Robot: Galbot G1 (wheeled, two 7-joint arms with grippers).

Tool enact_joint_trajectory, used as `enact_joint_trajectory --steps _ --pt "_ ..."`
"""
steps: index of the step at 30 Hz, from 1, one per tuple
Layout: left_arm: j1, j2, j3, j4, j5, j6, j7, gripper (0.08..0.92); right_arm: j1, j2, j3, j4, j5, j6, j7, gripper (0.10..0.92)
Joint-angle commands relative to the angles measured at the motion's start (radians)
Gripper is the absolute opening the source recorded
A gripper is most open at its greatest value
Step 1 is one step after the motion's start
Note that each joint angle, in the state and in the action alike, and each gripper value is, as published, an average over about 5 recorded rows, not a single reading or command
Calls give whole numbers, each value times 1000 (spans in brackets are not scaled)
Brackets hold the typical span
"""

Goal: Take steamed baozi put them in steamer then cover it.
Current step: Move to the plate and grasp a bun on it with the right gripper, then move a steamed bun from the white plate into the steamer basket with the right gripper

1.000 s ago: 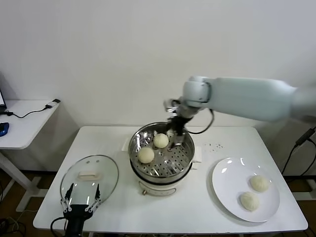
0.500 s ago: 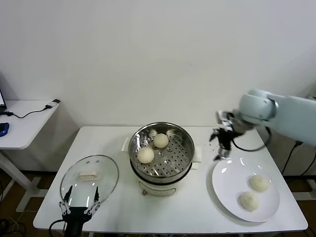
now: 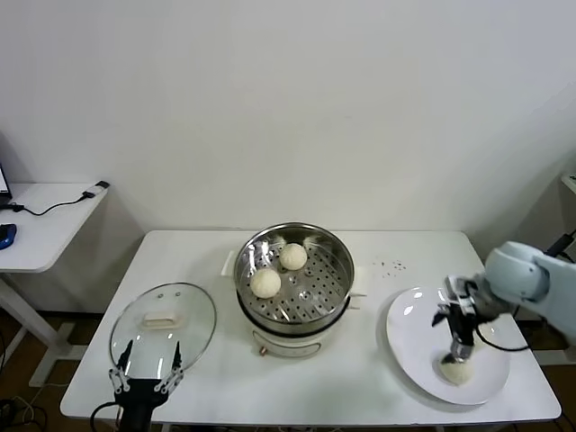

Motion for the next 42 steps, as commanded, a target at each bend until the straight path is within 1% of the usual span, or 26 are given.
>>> enact_joint_trajectory --steps 1,8,22,29,35,38,42 --pt "1 -2 0 4 1 1 0 823 -197 -39 121 -40 -125 24 -2 823" --pt "0 -3 -2 10 2 0 -1 823 -188 16 123 -77 -129 29 16 823" --pt "-10 -6 -3 23 4 1 -2 823 -183 58 117 -109 -155 43 17 820" --pt "-11 -7 -3 23 6 2 -2 823 -179 63 115 -108 -149 47 13 729" --pt "-10 -7 -3 22 6 2 -2 823 -160 64 108 -104 -143 54 9 702" --pt "-9 -7 -3 20 6 1 -2 823 -123 69 97 -108 -137 91 -4 693" --pt "-8 -7 -2 18 8 2 -3 823 19 105 27 -138 -139 216 -46 684"
